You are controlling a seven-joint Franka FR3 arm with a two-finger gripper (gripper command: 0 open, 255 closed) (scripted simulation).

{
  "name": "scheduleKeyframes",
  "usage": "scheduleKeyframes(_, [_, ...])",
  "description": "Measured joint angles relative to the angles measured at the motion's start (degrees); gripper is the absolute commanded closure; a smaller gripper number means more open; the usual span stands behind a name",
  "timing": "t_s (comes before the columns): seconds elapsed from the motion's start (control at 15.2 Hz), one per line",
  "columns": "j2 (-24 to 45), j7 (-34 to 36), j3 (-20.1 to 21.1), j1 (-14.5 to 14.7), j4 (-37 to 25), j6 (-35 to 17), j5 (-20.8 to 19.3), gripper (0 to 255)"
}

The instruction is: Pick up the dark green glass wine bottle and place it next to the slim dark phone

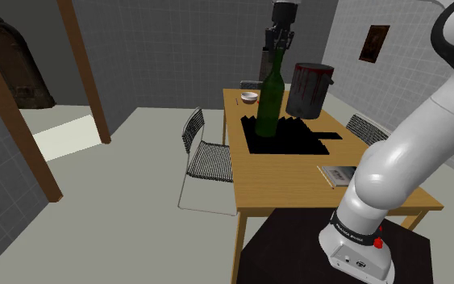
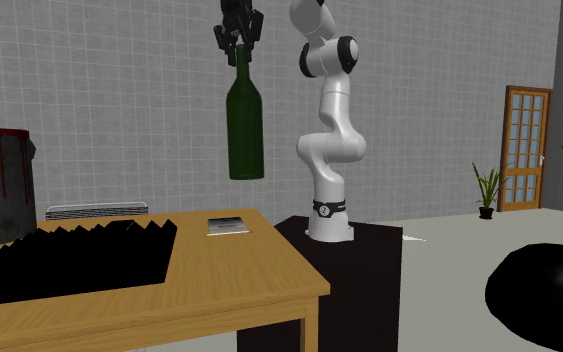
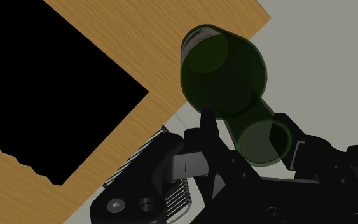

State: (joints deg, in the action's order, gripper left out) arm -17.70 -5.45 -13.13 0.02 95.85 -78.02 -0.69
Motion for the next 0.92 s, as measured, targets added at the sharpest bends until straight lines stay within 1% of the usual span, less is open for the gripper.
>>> scheduleKeyframes(0.4, [2.7, -0.4, -0.4, 0.1, -7.6, 5.0, 0.5, 255])
scheduleKeyframes(0.92, [7.9, -1.0, -1.2, 0.1, -20.2, 12.6, 1.6, 255])
